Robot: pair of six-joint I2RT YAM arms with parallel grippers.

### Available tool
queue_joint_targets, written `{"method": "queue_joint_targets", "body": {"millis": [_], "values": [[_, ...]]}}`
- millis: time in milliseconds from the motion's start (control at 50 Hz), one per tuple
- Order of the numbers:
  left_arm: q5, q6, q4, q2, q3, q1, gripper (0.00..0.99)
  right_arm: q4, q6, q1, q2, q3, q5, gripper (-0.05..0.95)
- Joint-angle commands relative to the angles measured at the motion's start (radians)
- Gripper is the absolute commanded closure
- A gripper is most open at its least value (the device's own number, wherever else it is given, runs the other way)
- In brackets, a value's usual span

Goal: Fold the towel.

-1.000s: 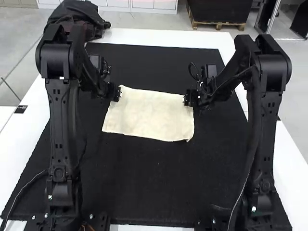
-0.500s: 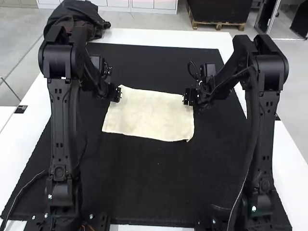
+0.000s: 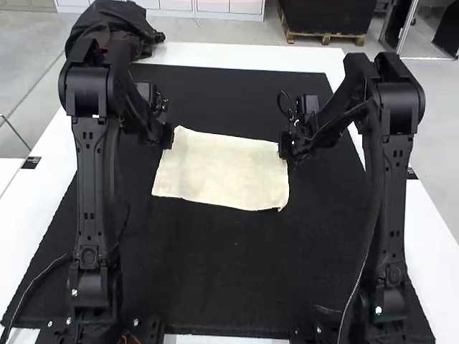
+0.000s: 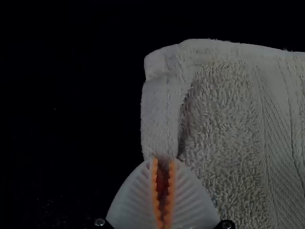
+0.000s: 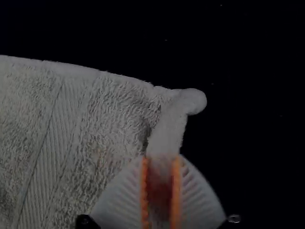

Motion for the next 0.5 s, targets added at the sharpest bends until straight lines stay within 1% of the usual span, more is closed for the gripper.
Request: {"method": "queue_joint_targets", "body": {"millis": [0,100,180,300,480], "values": [[-0.015,0.011,0.020,0.034,-0.024,0.000,0.975,-0.004,-0.009,0.018,0.014,-0.009,-0.055,0.92],[-0.009,0.013,0.040,0.034,-0.024,0.004,0.975,-0.002,-0.002,0.007,0.010,-0.012,-0.055,0.92],[-0.008,0.011,0.048,0.031,-0.019,0.000,0.975,0.001,0.000,0.004,0.008,-0.012,-0.052,0.92],[-0.005,0.010,0.051,0.016,-0.014,0.000,0.975,0.002,0.001,0.003,-0.016,-0.014,-0.043,0.92],[0.015,-0.002,0.051,-0.008,-0.016,-0.005,0.975,0.010,0.001,0.003,-0.056,-0.025,-0.041,0.92]]}}
